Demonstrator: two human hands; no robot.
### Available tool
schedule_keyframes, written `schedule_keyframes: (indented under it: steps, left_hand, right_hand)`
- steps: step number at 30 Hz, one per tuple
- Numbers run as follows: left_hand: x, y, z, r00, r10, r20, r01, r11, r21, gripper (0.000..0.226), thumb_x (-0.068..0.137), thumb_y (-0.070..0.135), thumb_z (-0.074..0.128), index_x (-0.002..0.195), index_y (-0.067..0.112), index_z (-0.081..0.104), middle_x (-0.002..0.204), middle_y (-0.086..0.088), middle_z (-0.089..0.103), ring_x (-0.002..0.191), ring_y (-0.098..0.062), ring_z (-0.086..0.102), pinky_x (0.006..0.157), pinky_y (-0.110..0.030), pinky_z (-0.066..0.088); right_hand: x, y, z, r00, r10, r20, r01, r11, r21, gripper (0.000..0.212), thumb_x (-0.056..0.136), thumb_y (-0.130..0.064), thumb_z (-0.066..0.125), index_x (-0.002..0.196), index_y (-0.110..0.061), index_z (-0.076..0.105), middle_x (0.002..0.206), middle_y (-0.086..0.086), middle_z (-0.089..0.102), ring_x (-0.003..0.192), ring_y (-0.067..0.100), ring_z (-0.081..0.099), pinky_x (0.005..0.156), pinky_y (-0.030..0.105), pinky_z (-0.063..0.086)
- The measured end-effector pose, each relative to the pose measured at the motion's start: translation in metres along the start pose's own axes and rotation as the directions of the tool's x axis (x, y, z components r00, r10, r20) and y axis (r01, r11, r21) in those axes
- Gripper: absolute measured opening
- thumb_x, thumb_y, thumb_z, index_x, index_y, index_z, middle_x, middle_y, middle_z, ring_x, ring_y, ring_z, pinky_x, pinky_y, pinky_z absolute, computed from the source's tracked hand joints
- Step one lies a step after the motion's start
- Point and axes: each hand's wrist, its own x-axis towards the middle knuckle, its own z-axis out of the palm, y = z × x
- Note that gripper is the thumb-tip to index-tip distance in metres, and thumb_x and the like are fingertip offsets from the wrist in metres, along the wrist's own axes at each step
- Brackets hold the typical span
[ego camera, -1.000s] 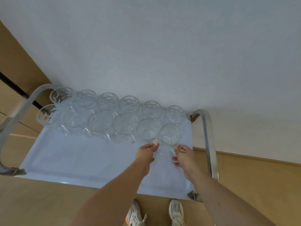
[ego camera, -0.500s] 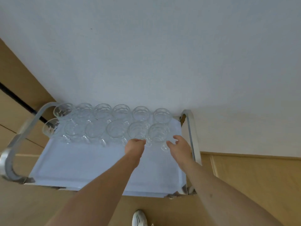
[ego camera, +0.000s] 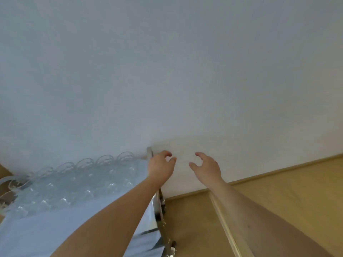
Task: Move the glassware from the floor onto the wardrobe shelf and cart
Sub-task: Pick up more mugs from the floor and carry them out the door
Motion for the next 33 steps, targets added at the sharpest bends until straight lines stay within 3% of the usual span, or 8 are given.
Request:
schedule_keyframes:
  steps: [3, 6, 10, 15, 20, 26, 30, 33]
  left_hand:
    - [-0.017, 0.049, 0.050, 0.991, 0.116, 0.071, -0.120, 0.991, 0.052, 0.037, 0.098, 0.040, 0.058, 0.130, 0.022, 0.062, 0.133, -0.003, 0.062, 0.114, -0.020, 0.061, 0.088, -0.025, 0.044]
    - [-0.035, 0.100, 0.101, 0.960, 0.224, 0.169, -0.242, 0.965, 0.097, 0.038, 0.098, 0.040, 0.058, 0.132, 0.022, 0.061, 0.136, -0.004, 0.060, 0.119, -0.023, 0.059, 0.096, -0.031, 0.046]
    - [-0.064, 0.171, 0.174, 0.868, 0.388, 0.310, -0.438, 0.892, 0.112, 0.040, 0.097, 0.044, 0.058, 0.133, 0.024, 0.059, 0.135, -0.001, 0.060, 0.119, -0.019, 0.058, 0.095, -0.029, 0.044]
    - [-0.109, 0.238, 0.257, 0.671, 0.556, 0.490, -0.658, 0.752, 0.048, 0.042, 0.097, 0.044, 0.058, 0.134, 0.024, 0.059, 0.137, -0.001, 0.058, 0.124, -0.020, 0.055, 0.101, -0.029, 0.040]
    - [-0.146, 0.288, 0.333, 0.465, 0.629, 0.623, -0.786, 0.618, -0.037, 0.045, 0.097, 0.045, 0.056, 0.137, 0.023, 0.056, 0.140, -0.003, 0.055, 0.131, -0.022, 0.047, 0.109, -0.035, 0.037]
    - [-0.152, 0.351, 0.427, 0.247, 0.664, 0.706, -0.861, 0.484, -0.154, 0.047, 0.096, 0.046, 0.058, 0.138, 0.025, 0.054, 0.142, -0.003, 0.052, 0.134, -0.023, 0.043, 0.110, -0.036, 0.037]
    - [-0.134, 0.395, 0.475, 0.060, 0.678, 0.733, -0.935, 0.295, -0.197, 0.048, 0.096, 0.046, 0.057, 0.138, 0.024, 0.053, 0.143, -0.004, 0.050, 0.133, -0.024, 0.041, 0.110, -0.039, 0.037]
    - [-0.116, 0.428, 0.506, -0.036, 0.671, 0.741, -0.955, 0.196, -0.224, 0.049, 0.097, 0.045, 0.056, 0.141, 0.025, 0.050, 0.148, -0.005, 0.045, 0.137, -0.025, 0.036, 0.111, -0.040, 0.036]
  right_hand:
    - [-0.019, 0.052, -0.060, 0.994, 0.067, -0.084, -0.067, 0.998, 0.001, 0.058, 0.093, -0.049, 0.061, 0.145, -0.028, 0.047, 0.142, 0.003, 0.054, 0.133, 0.027, 0.046, 0.112, 0.041, 0.038]
    - [-0.045, 0.106, -0.118, 0.971, 0.161, -0.175, -0.160, 0.987, 0.022, 0.060, 0.092, -0.050, 0.060, 0.147, -0.028, 0.045, 0.144, 0.003, 0.052, 0.134, 0.027, 0.044, 0.112, 0.042, 0.038]
    - [-0.089, 0.175, -0.188, 0.899, 0.313, -0.306, -0.313, 0.949, 0.050, 0.062, 0.090, -0.051, 0.061, 0.146, -0.030, 0.045, 0.147, 0.001, 0.050, 0.137, 0.027, 0.043, 0.113, 0.040, 0.037]
    - [-0.147, 0.245, -0.249, 0.765, 0.488, -0.422, -0.499, 0.862, 0.093, 0.061, 0.091, -0.046, 0.062, 0.147, -0.025, 0.046, 0.146, 0.005, 0.053, 0.135, 0.028, 0.046, 0.114, 0.038, 0.034]
    - [-0.188, 0.301, -0.286, 0.592, 0.641, -0.489, -0.649, 0.739, 0.183, 0.060, 0.092, -0.044, 0.065, 0.146, -0.025, 0.048, 0.145, 0.005, 0.054, 0.134, 0.026, 0.047, 0.112, 0.035, 0.035]
    - [-0.183, 0.354, -0.335, 0.405, 0.737, -0.541, -0.738, 0.613, 0.281, 0.060, 0.091, -0.046, 0.065, 0.145, -0.026, 0.049, 0.141, 0.006, 0.057, 0.129, 0.027, 0.051, 0.109, 0.037, 0.039]
    - [-0.158, 0.381, -0.368, 0.294, 0.778, -0.555, -0.753, 0.546, 0.368, 0.061, 0.089, -0.049, 0.067, 0.144, -0.030, 0.049, 0.140, 0.003, 0.057, 0.124, 0.027, 0.053, 0.106, 0.040, 0.043]
    - [-0.142, 0.399, -0.386, 0.229, 0.803, -0.550, -0.764, 0.498, 0.410, 0.061, 0.089, -0.049, 0.067, 0.144, -0.029, 0.049, 0.140, 0.001, 0.057, 0.123, 0.025, 0.054, 0.106, 0.040, 0.044]
